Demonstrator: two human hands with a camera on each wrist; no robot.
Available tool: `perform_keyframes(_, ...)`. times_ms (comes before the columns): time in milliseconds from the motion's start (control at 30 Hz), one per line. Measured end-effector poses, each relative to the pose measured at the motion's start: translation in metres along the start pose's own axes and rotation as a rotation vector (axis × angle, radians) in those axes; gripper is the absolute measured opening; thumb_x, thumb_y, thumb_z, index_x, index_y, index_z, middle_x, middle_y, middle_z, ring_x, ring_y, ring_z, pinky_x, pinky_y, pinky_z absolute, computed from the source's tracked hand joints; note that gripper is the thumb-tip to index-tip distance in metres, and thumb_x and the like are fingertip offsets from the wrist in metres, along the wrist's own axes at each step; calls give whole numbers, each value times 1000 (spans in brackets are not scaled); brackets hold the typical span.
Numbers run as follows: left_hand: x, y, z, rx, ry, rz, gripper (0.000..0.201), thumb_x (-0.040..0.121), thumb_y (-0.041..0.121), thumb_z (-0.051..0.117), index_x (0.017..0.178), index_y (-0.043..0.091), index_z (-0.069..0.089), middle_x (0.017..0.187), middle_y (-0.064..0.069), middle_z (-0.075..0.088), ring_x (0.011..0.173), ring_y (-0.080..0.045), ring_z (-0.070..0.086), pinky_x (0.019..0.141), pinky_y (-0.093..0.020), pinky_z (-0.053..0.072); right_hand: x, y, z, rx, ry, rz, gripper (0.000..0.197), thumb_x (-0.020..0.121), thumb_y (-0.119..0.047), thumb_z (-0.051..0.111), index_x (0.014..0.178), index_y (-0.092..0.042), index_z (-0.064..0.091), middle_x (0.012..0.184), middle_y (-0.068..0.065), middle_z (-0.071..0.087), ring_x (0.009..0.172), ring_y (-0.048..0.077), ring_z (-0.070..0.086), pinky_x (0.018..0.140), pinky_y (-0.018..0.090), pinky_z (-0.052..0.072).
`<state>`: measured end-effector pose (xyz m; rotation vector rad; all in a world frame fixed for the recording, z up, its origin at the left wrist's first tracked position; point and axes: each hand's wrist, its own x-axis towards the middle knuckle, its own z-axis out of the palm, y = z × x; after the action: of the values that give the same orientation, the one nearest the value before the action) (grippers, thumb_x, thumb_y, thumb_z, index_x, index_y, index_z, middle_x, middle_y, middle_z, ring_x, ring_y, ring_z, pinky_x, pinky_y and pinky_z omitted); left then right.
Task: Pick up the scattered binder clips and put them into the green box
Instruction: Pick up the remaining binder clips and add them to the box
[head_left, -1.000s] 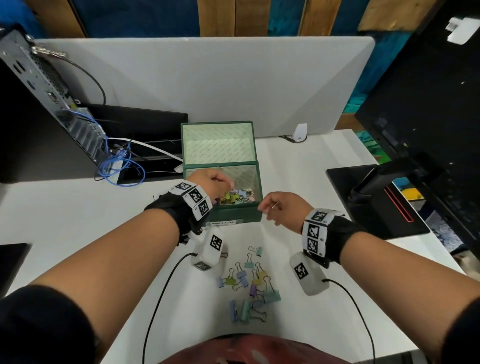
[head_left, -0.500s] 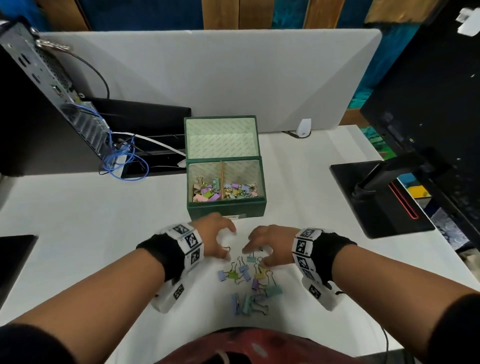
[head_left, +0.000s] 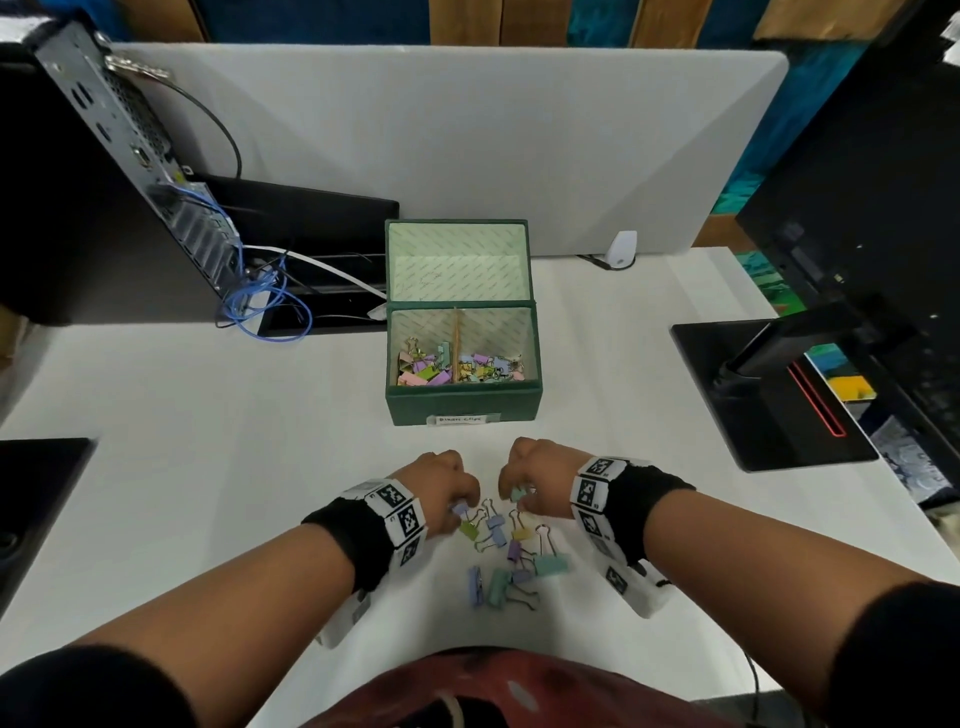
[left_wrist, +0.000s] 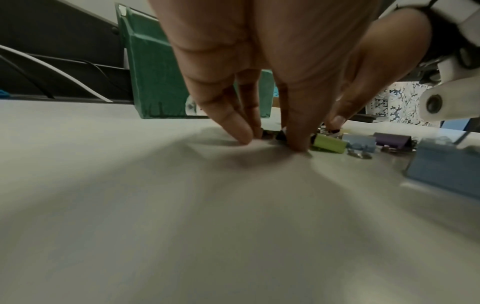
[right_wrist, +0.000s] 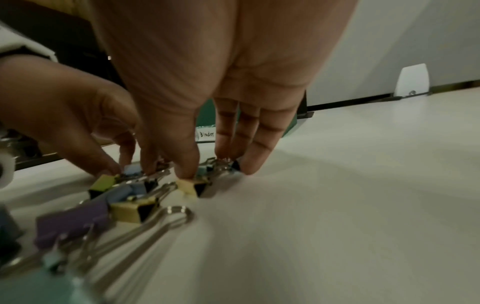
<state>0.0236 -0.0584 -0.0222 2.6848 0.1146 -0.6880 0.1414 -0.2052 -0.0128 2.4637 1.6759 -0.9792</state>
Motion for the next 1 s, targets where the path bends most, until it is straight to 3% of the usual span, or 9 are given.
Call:
perform_keyframes(200, 3, 2, 1, -50, 23, -26, 29, 82, 18, 60, 111, 20, 59, 103, -4, 41, 98, -29, 57, 81, -29, 47, 3, 5, -4, 76, -30, 94, 26, 86, -19, 61, 112, -17, 62, 105, 4, 40, 100, 25, 53, 90, 31, 43)
perform_keyframes(333, 4, -1, 4, -76, 58, -50, 23, 80, 19, 62, 103, 18, 58, 95, 1, 36, 84, -23, 52, 75, -26, 45, 1, 9, -1, 115, -23, 117, 27, 90, -25, 55, 115, -21, 61, 119, 10, 46, 108, 27, 54, 94, 30, 40)
perform_keyframes(433, 5, -4, 6, -104, 73, -61, 19, 78, 17, 62, 97, 16, 58, 93, 0, 40, 84, -24, 53, 74, -26, 44, -4, 11, -2, 78, -60, 98, 38, 84, -30, 63, 122, -25, 57, 125, 7, 43, 113, 24, 49, 97, 28, 39)
perform_keyframes(533, 7, -8, 5, -147, 78, -65, 17, 77, 17, 65, 93, 18, 59, 93, 0, 43, 81, -18, 48, 74, -22, 40, -4, 11, -2, 27, -68, 85, 42, 81, -21, 66, 122, -24, 56, 126, 8, 42, 113, 26, 48, 96, 32, 42)
perform_keyframes(667, 6, -12, 1, -196, 82, -72, 20, 76, 18, 67, 80, 28, 50, 91, 3, 45, 82, -16, 49, 76, -22, 41, 1, 10, -1, 38, -41, 118, 33, 79, -10, 64, 111, -17, 59, 116, 8, 44, 105, 29, 53, 88, 34, 46)
perform_keyframes(833, 6, -20, -3, -249, 137, -108, 33, 73, 21, 71, 67, 38, 45, 79, 13, 40, 74, -12, 47, 62, -11, 35, 7, 13, -3, 57, -71, 147, 24, 75, -5, 62, 84, -24, 50, 101, 3, 39, 82, 23, 49, 66, 24, 39)
perform_keyframes(1000, 3, -23, -16, -303, 201, -90, 38, 72, 20, 73, 63, 41, 44, 85, 8, 46, 73, -11, 49, 67, -17, 40, 10, 15, -7, 73, -29, 160, 36, 75, -5, 59, 64, -30, 36, 96, 4, 42, 76, 23, 48, 69, 30, 42)
